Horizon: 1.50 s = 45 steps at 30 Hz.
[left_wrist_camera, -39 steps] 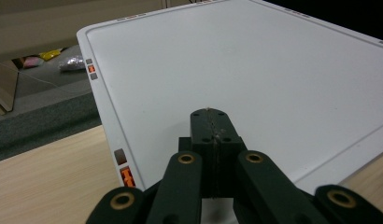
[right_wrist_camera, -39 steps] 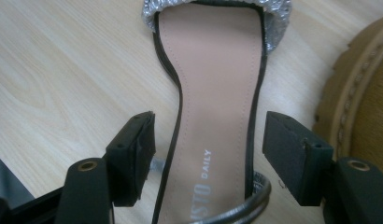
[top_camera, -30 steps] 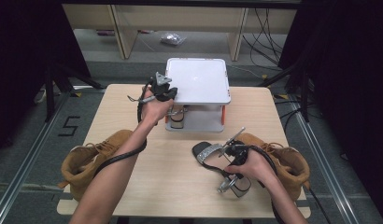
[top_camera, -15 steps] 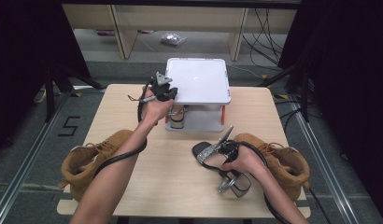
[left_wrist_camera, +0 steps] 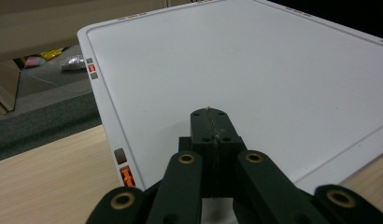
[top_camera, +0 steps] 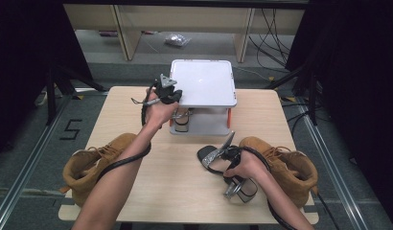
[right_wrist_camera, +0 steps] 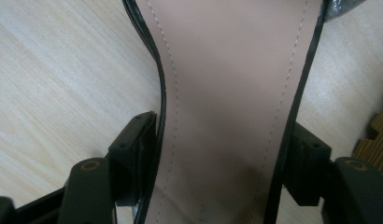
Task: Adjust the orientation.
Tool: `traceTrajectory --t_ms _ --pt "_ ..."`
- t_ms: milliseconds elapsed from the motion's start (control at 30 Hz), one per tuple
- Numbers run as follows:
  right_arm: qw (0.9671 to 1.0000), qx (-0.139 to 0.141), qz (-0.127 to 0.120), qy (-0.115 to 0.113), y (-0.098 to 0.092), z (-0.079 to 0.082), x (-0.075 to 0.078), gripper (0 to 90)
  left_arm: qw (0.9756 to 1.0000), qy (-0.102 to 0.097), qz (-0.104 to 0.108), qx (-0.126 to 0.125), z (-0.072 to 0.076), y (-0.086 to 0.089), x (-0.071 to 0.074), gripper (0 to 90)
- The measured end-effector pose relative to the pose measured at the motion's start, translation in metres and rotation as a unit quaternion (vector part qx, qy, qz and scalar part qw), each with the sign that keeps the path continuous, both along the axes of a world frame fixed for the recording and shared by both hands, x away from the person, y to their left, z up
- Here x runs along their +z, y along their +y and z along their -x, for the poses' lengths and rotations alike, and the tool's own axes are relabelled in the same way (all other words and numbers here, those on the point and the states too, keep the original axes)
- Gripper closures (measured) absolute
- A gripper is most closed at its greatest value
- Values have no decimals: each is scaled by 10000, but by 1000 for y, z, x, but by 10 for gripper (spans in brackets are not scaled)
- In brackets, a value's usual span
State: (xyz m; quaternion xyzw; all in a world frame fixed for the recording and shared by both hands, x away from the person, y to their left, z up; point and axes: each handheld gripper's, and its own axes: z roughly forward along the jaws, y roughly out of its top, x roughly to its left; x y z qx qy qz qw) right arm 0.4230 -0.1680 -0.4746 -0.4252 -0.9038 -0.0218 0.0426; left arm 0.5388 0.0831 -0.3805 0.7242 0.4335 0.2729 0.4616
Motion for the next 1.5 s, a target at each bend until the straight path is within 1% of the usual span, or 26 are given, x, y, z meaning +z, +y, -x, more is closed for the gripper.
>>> traceTrajectory --t_ms 100,133,300,333,367,400,433,467,500,533,567,600,700,733,767,800,867,900,967,1000,1033,1200,1233,1267,1400,1500 --pt "10000 -8 11 0 0 -1 0 376 10000 -4 -5 8 0 0 0 894" --pt "9999 -88 117 -66 1 0 0 387 10000 -3 0 14 0 0 0 894" --pt "9992 -235 281 -128 6 2 0 402 10000 -1 -4 10 0 0 0 894" --pt "9989 -343 259 -162 5 2 -1 413 10000 -2 2 9 0 0 0 894" --pt "9989 -343 259 -162 5 2 -1 413 10000 -2 2 9 0 0 0 894" --pt "9988 -416 163 -192 3 1 -1 420 10000 -9 -13 9 0 0 0 894" --pt "9991 -335 100 -241 0 0 -2 424 10000 -5 -5 6 0 0 0 894" --pt "9989 -392 102 -233 0 0 -1 427 10000 -5 -5 6 0 0 0 894" --pt "9989 -329 127 -292 -1 -1 -1 429 10000 -4 -5 5 0 0 0 894" --pt "9985 -501 103 -208 0 0 0 431 10000 -6 -8 3 0 0 0 894" --pt "9987 -427 64 -279 -1 0 0 431 10000 -2 -9 2 0 0 0 894" --pt "9987 -427 64 -279 -1 0 0 431 10000 -2 -9 2 0 0 0 894" --pt "9983 -521 21 -267 -2 -1 2 434 10000 1 -10 3 0 0 0 894" --pt "9980 -561 62 -297 -2 -2 4 434 10000 3 -7 2 0 0 0 894" --pt "9966 -803 82 -145 0 0 6 434 10000 1 -12 1 0 0 0 894" --pt "9966 -770 60 -278 -2 -1 6 435 10000 1 -12 1 0 0 0 894" --pt "9965 -785 50 -286 -2 -1 7 435 10000 20 2 -13 0 0 0 894" --pt "9957 -861 0 -329 -3 -1 9 435 10000 26 17 -17 0 -1 0 894" --pt "9960 -841 -31 -294 -4 -1 10 435 10000 24 12 -16 0 -1 0 894" --pt "9955 -883 -44 -349 -4 -1 11 436 10000 26 15 -16 0 -1 0 894" --pt "9958 -820 -60 -402 -5 -2 12 436 10000 27 17 -16 0 0 0 894" --pt "9939 -967 -192 -485 -6 -4 19 436 10000 25 16 -19 0 0 0 894" --pt "9942 -868 -236 -585 -7 -5 20 436 10000 22 5 -21 0 -1 0 894" --pt "9929 -1032 -238 -540 -7 -6 23 436 10000 25 -2 -16 0 -1 0 894" --pt "9907 -1151 -316 -653 -8 -10 28 436 10000 22 -21 -12 0 -1 0 895" --pt "9906 -1158 -369 -620 -8 -13 31 436 10000 32 -4 -6 0 -1 0 894"
